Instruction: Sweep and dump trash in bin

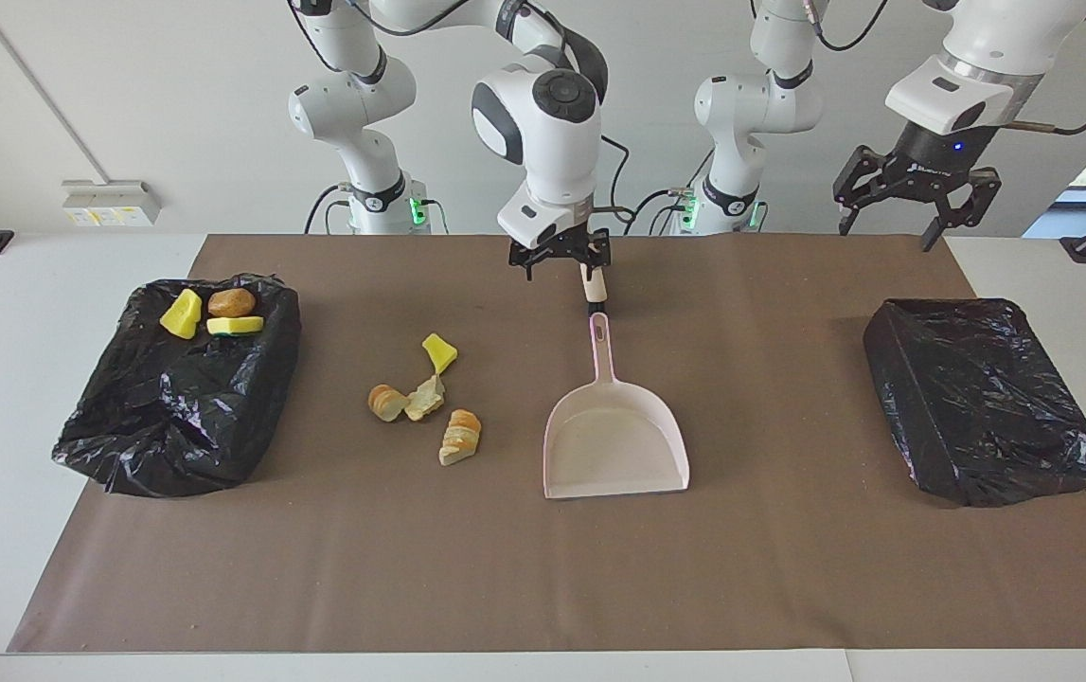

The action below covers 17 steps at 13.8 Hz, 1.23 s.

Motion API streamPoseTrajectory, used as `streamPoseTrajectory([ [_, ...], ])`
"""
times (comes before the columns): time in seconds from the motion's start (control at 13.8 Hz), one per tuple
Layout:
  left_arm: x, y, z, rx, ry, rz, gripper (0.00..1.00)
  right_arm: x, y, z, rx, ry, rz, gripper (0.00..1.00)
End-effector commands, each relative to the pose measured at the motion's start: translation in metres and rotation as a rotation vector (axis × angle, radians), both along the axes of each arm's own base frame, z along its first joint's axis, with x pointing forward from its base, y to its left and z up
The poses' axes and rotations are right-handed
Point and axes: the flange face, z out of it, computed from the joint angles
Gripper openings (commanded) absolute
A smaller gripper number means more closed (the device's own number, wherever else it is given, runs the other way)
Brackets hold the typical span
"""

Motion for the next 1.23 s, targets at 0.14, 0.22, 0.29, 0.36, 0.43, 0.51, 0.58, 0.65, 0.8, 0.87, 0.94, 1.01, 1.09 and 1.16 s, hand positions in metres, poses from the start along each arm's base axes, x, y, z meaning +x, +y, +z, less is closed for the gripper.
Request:
streamPoseTrajectory([
  [0.14,0.025,-0.080,-0.074,-0.006,-0.012,0.010,1.00,-0.112,0.006,-0.017,0.068,0.068,0.019,1.00],
  [0.22,0.024,-0.090,-0.088,-0.007,-0.014,-0.006,1.00,-0.131,0.013,-0.025,0.082,0.075,0.036,1.00],
  [0.29,0.021,-0.103,-0.099,-0.007,-0.014,-0.018,1.00,-0.148,0.019,-0.038,0.074,0.077,0.045,1.00],
  [0.36,0.019,-0.113,-0.110,-0.009,-0.008,0.000,1.00,-0.157,0.023,-0.051,0.072,0.072,0.046,1.00],
  [0.43,0.012,-0.130,-0.127,-0.010,0.003,0.006,1.00,-0.166,0.026,-0.065,0.069,0.070,0.055,1.00],
  [0.51,0.005,-0.147,-0.146,-0.011,0.010,0.006,1.00,-0.177,0.031,-0.077,0.067,0.069,0.068,1.00],
  [0.58,-0.005,-0.164,-0.164,-0.011,0.020,0.015,1.00,-0.182,0.031,-0.088,0.071,0.089,0.058,1.00],
  [0.65,-0.014,-0.180,-0.177,0.003,0.027,0.021,1.00,-0.187,0.029,-0.103,0.059,0.111,0.061,1.00],
  [0.8,-0.026,-0.227,-0.228,0.062,0.025,0.039,1.00,-0.201,0.037,-0.128,0.050,0.106,0.077,1.00],
  [0.87,-0.029,-0.239,-0.250,0.053,0.021,0.078,1.00,-0.205,0.040,-0.133,0.057,0.096,0.081,1.00],
  [0.94,-0.036,-0.250,-0.265,0.046,0.017,0.092,1.00,-0.208,0.043,-0.136,0.055,0.097,0.084,1.00],
  [1.01,-0.046,-0.261,-0.282,0.047,0.024,0.091,1.00,-0.214,0.047,-0.141,0.050,0.103,0.094,1.00],
  [1.09,-0.052,-0.263,-0.292,0.044,0.026,0.112,1.00,-0.224,0.054,-0.149,0.050,0.114,0.092,1.00],
  [1.16,-0.064,-0.271,-0.305,0.030,0.017,0.133,1.00,-0.230,0.062,-0.157,0.062,0.116,0.079,1.00],
])
